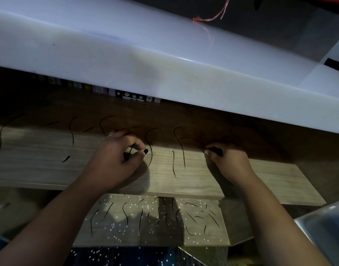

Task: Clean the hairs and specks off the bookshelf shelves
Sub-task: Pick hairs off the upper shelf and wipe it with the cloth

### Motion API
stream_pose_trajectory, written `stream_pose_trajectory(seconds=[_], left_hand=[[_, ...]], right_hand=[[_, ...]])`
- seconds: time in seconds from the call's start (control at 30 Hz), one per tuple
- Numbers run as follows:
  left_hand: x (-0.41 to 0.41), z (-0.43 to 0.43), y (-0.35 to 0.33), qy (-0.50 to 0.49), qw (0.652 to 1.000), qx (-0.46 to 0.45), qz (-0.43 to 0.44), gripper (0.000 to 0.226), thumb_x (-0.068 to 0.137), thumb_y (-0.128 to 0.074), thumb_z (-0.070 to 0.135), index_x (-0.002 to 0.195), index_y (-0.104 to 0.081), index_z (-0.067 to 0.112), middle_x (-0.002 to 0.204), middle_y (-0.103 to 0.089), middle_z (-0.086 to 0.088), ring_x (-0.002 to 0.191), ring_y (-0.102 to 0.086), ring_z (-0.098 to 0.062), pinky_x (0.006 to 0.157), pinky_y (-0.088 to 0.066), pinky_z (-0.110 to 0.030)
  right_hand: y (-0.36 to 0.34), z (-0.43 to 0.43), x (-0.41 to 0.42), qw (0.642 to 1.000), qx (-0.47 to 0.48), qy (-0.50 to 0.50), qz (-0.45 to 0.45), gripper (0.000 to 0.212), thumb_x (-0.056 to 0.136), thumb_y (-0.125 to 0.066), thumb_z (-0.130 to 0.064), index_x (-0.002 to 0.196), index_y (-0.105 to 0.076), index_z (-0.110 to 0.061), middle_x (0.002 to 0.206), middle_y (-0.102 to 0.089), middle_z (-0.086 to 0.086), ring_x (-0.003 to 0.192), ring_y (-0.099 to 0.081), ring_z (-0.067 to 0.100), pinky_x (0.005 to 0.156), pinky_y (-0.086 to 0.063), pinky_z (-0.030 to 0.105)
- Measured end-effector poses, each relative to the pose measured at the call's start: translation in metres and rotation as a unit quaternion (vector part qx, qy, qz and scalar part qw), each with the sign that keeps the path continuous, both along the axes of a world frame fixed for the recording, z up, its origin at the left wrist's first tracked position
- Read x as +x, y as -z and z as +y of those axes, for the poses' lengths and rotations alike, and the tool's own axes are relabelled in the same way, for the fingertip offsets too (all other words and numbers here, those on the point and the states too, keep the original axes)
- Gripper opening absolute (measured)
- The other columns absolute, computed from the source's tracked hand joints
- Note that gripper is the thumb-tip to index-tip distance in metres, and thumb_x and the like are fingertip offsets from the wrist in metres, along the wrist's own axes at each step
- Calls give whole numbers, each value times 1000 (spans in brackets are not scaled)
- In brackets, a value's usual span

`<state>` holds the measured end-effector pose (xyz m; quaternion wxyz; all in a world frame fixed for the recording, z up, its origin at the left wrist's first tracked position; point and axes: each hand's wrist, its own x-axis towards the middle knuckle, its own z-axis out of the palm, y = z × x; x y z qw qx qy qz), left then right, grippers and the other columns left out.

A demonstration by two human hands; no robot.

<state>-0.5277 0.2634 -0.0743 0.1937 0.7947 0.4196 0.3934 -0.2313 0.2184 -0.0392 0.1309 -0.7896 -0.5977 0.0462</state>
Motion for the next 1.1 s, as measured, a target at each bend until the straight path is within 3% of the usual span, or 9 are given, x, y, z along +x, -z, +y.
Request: stream_pose_trajectory(seconds=[0.1,0.27,0.47,0.67,0.77,0.93,1.1], left_hand=[[0,-1,-2,-4,1000,-3,-1,20,80,-60,37,92,-71,25,91,-57,18,93,-50,-6,70,-35,-16],[0,-3,-4,-9,1000,-4,12,22,80,-58,38,91,-70,25,89,-58,14,90,-50,-8,67,-34,-16],[-1,-2,-3,1,1000,4,15,26,79,-56,43,90,-70,25,87,-56,16,87,-48,-3,68,-34,-15],[1,-2,-3,10,1000,3,3,24,78,-53,43,91,-68,29,91,-53,24,93,-48,3,70,-36,-16],[0,0,-2,14,1000,2,0,30,76,-50,47,91,-69,29,91,-54,24,95,-48,3,72,-37,-16],[1,0,-1,3,1000,6,15,20,79,-60,35,91,-70,25,91,-56,19,91,-50,-9,72,-39,-24],[-1,1,-2,5,1000,1,19,32,79,-50,46,93,-70,25,92,-58,15,91,-52,-11,74,-44,-31]], right_hand=[[-2,37,5,1000,-10,3,6,25,96,-53,-38,118,-64,-32,128,-55,1,117,-51,23,91,-38,28],[-3,67,11,999,24,-3,21,22,95,-54,-33,113,-67,-29,131,-54,2,123,-47,24,101,-35,32],[3,52,8,1000,6,-12,-8,23,95,-53,-37,113,-66,-33,131,-52,2,119,-50,25,100,-38,33],[8,12,3,1000,27,-4,-13,22,94,-55,-40,114,-64,-38,125,-58,-5,115,-52,20,86,-43,29],[6,23,7,1000,23,-1,15,21,92,-57,-39,111,-66,-37,125,-57,-4,114,-53,19,88,-43,27],[5,59,13,999,36,-8,1,22,93,-56,-37,111,-69,-31,127,-56,4,113,-55,24,95,-42,33],[4,79,16,998,61,-5,30,21,94,-57,-32,110,-69,-28,127,-59,1,120,-51,22,100,-36,31]])
